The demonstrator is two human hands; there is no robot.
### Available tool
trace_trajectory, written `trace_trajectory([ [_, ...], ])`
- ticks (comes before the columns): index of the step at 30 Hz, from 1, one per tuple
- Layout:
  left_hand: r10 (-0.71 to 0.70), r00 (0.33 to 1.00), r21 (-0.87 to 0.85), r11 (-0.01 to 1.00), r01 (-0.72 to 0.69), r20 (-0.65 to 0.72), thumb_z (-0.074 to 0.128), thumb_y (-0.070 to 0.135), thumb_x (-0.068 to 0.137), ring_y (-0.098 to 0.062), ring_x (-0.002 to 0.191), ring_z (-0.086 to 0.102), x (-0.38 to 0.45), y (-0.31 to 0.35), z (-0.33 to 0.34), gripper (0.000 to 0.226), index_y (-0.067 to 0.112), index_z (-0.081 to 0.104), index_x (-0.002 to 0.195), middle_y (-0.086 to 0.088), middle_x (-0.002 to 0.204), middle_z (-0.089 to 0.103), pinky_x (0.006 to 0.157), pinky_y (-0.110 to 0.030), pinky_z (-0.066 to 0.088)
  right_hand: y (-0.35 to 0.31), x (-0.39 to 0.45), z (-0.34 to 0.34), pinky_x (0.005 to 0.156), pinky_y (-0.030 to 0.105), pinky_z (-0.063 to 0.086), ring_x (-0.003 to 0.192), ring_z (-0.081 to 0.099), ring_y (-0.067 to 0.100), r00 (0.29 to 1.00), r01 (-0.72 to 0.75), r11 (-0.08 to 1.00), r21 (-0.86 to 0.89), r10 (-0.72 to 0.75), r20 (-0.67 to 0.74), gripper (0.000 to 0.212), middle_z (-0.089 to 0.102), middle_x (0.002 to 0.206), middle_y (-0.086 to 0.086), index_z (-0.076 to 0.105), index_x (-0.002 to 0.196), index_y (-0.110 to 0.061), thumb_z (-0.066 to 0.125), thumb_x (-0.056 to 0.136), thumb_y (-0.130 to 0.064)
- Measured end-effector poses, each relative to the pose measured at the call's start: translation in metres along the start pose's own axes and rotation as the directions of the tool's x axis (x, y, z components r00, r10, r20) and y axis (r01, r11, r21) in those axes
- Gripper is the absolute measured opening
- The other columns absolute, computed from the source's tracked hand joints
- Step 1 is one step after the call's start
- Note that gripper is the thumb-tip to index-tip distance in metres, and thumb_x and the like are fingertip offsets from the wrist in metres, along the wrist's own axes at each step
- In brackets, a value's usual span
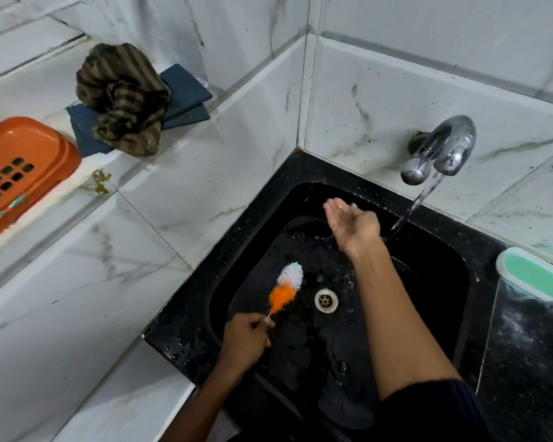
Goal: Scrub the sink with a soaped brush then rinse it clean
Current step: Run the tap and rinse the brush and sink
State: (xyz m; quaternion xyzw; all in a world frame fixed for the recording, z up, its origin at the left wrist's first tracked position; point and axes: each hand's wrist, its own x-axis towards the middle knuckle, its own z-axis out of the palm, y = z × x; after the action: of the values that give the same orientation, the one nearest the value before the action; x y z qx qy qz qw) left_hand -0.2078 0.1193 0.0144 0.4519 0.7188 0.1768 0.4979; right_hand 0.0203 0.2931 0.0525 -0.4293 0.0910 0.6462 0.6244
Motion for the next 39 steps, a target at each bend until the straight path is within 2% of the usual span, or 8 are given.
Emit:
trace_trajectory([
  [6, 0.002, 1.0, -0.016, 1.0, -0.003, -0.01, 0.057, 0.02, 0.1, -0.004, 0.038, 0.051, 0.001, -0.002, -0.004, 0.03, 0.016, 0.076, 0.078, -0.001, 0.05, 0.063, 0.047, -0.018, 0.041, 0.024, -0.023, 0.035, 0.092, 0.039, 0.053, 0.112, 0.062, 0.036, 0.94, -0.151, 0.894, -0.422, 0.261, 0.218, 0.032, 0.064, 0.117, 0.027, 0.057, 0.117, 0.013, 0.038, 0.1, -0.007],
  [10, 0.006, 1.0, -0.028, 1.0, -0.006, -0.007, 0.056, 0.02, 0.1, -0.004, 0.039, 0.051, 0.001, -0.002, -0.004, 0.03, 0.016, 0.076, 0.079, -0.001, 0.051, 0.063, 0.048, -0.018, 0.04, 0.017, -0.018, 0.005, 0.071, 0.032, 0.059, 0.083, 0.066, 0.026, 0.982, -0.188, 0.979, -0.083, 0.19, 0.023, 0.029, 0.067, 0.092, 0.019, 0.062, 0.096, 0.006, 0.039, 0.1, -0.011],
  [13, -0.004, 1.0, -0.036, 0.999, 0.004, -0.002, 0.056, 0.02, 0.1, -0.003, 0.039, 0.051, 0.002, -0.003, 0.0, 0.028, 0.017, 0.076, 0.08, -0.002, 0.051, 0.063, 0.047, -0.017, 0.04, -0.002, -0.008, -0.029, 0.049, 0.025, 0.037, 0.051, 0.05, 0.014, 0.985, -0.103, 0.967, 0.235, 0.132, -0.115, 0.036, 0.055, 0.059, 0.004, 0.054, 0.072, -0.011, 0.03, 0.099, -0.014],
  [18, -0.006, 1.0, -0.032, 0.999, 0.007, 0.022, 0.057, 0.021, 0.1, -0.004, 0.039, 0.051, 0.006, 0.0, 0.008, 0.028, 0.018, 0.076, 0.08, -0.003, 0.053, 0.065, 0.051, -0.023, 0.043, -0.032, -0.012, -0.056, 0.045, 0.02, 0.026, 0.043, 0.034, 0.01, 0.97, -0.077, 0.935, 0.346, 0.151, -0.19, 0.037, 0.04, 0.05, 0.0, 0.04, 0.066, -0.015, 0.017, 0.095, -0.014],
  [22, 0.012, 0.999, -0.023, 1.0, -0.011, 0.031, 0.057, 0.02, 0.1, -0.003, 0.038, 0.05, 0.009, 0.006, 0.012, 0.029, 0.017, 0.076, 0.078, -0.005, 0.055, 0.066, 0.052, -0.024, 0.042, -0.073, -0.012, -0.024, 0.099, 0.029, 0.048, 0.105, 0.063, 0.02, 0.986, 0.037, 0.958, 0.283, 0.01, -0.165, 0.047, 0.062, 0.093, 0.018, 0.054, 0.1, 0.007, 0.018, 0.105, -0.022],
  [26, 0.017, 0.999, -0.012, 1.0, -0.017, 0.035, 0.057, 0.021, 0.1, -0.003, 0.039, 0.051, 0.012, 0.008, 0.015, 0.029, 0.018, 0.076, 0.079, -0.005, 0.056, 0.068, 0.055, -0.026, 0.043, -0.094, -0.02, 0.003, 0.106, 0.046, 0.041, 0.104, 0.059, 0.035, 0.991, 0.117, 0.979, 0.166, -0.105, -0.078, 0.046, 0.062, 0.103, 0.026, 0.057, 0.095, 0.01, 0.019, 0.102, -0.015],
  [31, 0.022, 0.999, -0.007, 1.0, -0.022, 0.047, 0.057, 0.021, 0.1, -0.005, 0.04, 0.051, 0.015, 0.007, 0.02, 0.03, 0.02, 0.076, 0.076, -0.005, 0.055, 0.067, 0.054, -0.026, 0.042, -0.07, -0.024, -0.024, 0.075, 0.03, 0.055, 0.082, 0.065, 0.025, 0.983, 0.0, 0.993, 0.116, 0.022, -0.184, 0.042, 0.067, 0.083, 0.017, 0.061, 0.092, 0.003, 0.023, 0.101, -0.015],
  [39, 0.019, 0.998, -0.007, 1.0, -0.019, 0.067, 0.055, 0.019, 0.1, -0.007, 0.04, 0.05, 0.017, 0.013, 0.025, 0.032, 0.019, 0.076, 0.076, -0.004, 0.054, 0.065, 0.052, -0.026, 0.041, -0.033, -0.014, -0.062, 0.046, 0.02, 0.018, 0.037, 0.025, 0.011, 0.962, -0.201, 0.972, 0.121, 0.22, -0.165, 0.039, 0.032, 0.045, -0.001, 0.034, 0.058, -0.016, 0.02, 0.094, -0.013],
])
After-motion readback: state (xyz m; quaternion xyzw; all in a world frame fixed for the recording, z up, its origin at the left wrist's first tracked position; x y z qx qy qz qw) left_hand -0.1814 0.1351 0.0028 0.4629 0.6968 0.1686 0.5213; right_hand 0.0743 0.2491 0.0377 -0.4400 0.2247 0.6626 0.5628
